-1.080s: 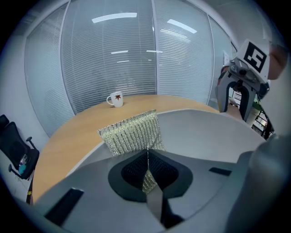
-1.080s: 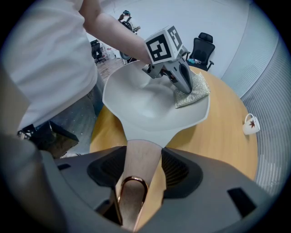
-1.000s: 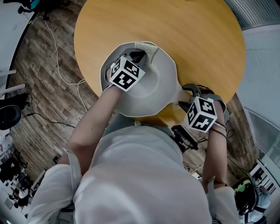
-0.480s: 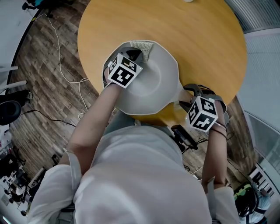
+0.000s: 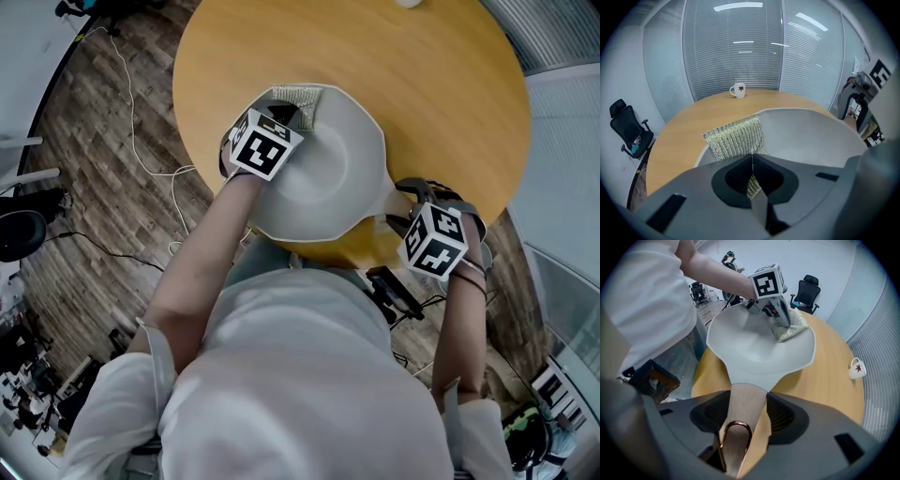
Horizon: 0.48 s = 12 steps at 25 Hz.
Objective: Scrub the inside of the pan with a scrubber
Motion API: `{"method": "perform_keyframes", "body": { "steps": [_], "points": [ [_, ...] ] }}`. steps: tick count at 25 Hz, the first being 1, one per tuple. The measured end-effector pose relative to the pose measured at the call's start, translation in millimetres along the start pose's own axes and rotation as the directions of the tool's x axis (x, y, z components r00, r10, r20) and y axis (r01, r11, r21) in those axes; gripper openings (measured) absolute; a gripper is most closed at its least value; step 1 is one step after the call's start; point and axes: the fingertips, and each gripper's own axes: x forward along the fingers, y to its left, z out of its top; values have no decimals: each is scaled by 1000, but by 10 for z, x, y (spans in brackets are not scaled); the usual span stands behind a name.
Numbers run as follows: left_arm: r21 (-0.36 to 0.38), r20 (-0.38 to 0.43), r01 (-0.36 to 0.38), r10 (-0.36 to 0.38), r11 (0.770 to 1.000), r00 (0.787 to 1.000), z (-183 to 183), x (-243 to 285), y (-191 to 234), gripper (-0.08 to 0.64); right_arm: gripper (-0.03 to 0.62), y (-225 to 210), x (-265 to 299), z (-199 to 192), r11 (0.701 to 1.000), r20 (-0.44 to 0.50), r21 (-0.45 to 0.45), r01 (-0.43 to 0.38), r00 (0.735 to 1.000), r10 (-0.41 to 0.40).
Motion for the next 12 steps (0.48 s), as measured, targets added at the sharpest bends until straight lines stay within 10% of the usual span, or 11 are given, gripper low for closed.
{"method": "perform_keyframes", "body": {
  "steps": [12],
  "points": [
    [75,-142,-11,22,997,990,-87,-35,22,16,241,15,29,-10,1000,4,-2,-2,1000,2]
  ]
}}
